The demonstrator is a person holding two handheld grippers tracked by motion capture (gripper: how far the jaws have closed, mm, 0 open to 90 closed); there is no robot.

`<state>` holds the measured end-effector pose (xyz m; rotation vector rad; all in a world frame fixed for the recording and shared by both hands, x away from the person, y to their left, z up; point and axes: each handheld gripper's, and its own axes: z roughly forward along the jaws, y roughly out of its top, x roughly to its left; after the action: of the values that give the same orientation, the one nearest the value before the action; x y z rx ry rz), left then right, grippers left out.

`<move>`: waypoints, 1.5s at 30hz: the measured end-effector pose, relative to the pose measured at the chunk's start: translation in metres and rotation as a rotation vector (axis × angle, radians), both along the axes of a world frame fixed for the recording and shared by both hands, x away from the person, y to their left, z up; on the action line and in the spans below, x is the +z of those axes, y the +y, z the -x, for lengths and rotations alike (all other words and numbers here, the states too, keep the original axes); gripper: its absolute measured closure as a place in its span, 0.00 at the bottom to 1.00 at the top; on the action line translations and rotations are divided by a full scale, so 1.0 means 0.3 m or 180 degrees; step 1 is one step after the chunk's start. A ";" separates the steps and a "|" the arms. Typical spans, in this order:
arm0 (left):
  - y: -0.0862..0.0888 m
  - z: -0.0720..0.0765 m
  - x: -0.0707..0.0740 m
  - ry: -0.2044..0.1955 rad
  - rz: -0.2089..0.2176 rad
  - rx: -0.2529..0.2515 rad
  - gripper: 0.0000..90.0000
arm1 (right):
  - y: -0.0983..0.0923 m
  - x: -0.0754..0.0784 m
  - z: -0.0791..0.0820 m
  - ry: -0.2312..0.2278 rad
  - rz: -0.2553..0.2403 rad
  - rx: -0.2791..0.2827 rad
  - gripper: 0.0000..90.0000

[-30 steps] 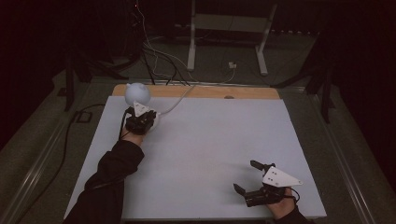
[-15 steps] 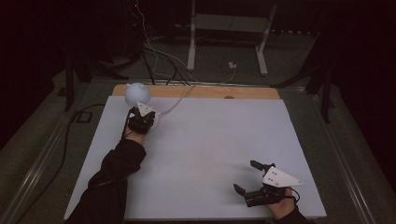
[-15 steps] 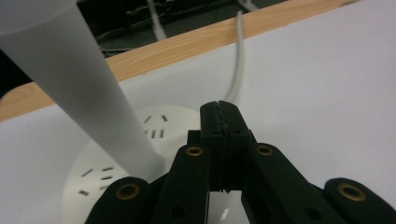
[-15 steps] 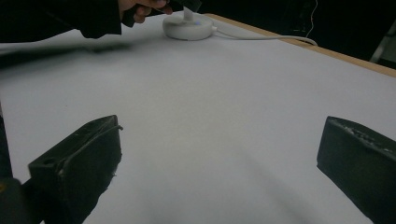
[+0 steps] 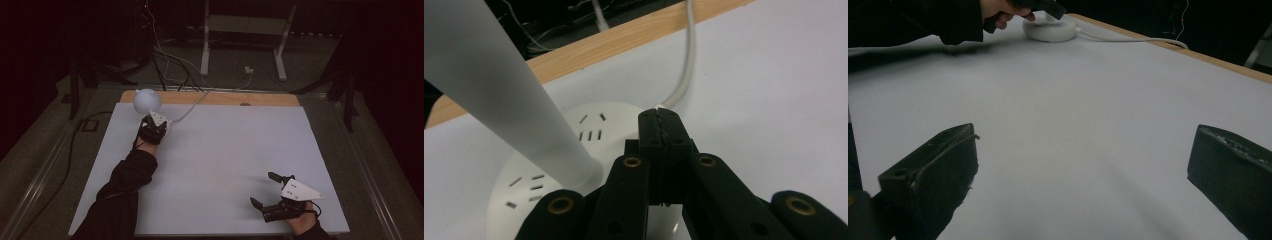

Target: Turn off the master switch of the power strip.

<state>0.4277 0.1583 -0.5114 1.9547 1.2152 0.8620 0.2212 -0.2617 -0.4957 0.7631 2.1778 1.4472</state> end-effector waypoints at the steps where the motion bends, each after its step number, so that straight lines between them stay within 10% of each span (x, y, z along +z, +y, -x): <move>1: -0.001 -0.001 -0.002 0.0003 -0.0010 0.0009 1.00 | 0.000 0.000 0.000 0.0000 0.0000 0.0000 0.00; 29: -0.028 -0.001 -0.038 -0.0119 -0.0442 -0.0047 1.00 | 0.004 -0.004 -0.002 0.0020 0.0010 0.0014 0.00; 45: -0.044 -0.016 -0.017 0.0057 -0.0592 -0.0038 1.00 | 0.008 -0.003 -0.001 0.0026 0.0010 0.0030 0.00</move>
<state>0.4326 0.1452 -0.5164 2.1183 1.1678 0.9837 0.2214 -0.2592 -0.4968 0.7601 2.1921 1.4471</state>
